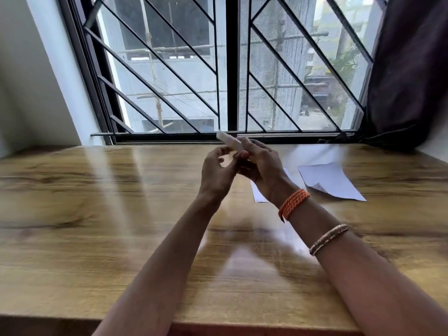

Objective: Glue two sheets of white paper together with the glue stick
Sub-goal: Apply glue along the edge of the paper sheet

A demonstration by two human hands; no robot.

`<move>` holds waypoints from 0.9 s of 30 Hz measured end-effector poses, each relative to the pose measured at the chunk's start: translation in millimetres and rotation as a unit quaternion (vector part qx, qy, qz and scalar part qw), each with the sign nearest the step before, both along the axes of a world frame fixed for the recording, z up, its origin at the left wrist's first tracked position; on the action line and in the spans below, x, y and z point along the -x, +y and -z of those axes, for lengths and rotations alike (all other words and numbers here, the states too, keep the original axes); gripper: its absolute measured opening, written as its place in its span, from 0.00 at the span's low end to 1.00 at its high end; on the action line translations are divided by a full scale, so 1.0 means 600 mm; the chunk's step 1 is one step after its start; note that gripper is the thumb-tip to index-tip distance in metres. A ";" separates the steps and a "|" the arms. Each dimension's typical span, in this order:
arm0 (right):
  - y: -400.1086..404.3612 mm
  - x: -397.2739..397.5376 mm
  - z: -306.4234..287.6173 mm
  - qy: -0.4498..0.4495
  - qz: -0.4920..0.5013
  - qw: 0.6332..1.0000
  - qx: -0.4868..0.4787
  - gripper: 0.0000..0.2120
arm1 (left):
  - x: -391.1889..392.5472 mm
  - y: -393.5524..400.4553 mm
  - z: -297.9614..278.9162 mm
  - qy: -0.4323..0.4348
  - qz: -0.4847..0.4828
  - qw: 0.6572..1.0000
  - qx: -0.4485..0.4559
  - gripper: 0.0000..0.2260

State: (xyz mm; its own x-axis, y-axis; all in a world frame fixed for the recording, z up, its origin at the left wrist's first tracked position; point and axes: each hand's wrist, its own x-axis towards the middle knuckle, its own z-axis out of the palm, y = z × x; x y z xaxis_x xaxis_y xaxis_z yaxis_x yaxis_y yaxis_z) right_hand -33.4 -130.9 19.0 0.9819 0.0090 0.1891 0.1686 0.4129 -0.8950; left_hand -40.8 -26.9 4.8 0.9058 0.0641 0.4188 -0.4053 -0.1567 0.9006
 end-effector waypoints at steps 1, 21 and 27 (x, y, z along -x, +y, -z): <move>-0.008 -0.005 -0.001 -0.005 0.013 1.000 -0.016 0.07 | 0.000 -0.002 0.002 0.013 0.004 1.000 -0.007 0.18; -0.137 -0.073 0.002 0.014 0.180 0.972 -0.148 0.14 | -0.159 -0.077 0.042 0.051 0.038 0.847 -0.527 0.25; -0.156 -0.083 0.022 0.047 0.203 0.969 -0.133 0.08 | -0.201 -0.106 0.005 0.122 0.103 0.822 -0.547 0.21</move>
State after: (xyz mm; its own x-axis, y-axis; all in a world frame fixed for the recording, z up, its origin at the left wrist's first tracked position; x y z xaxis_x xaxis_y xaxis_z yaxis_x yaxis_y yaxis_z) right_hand 16.3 -224.8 5.6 0.9075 -0.4181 0.0413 0.2885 0.5486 -0.7847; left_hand 80.1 -90.3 2.0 0.9162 -0.3942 -0.0722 -0.3521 -0.8779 0.3246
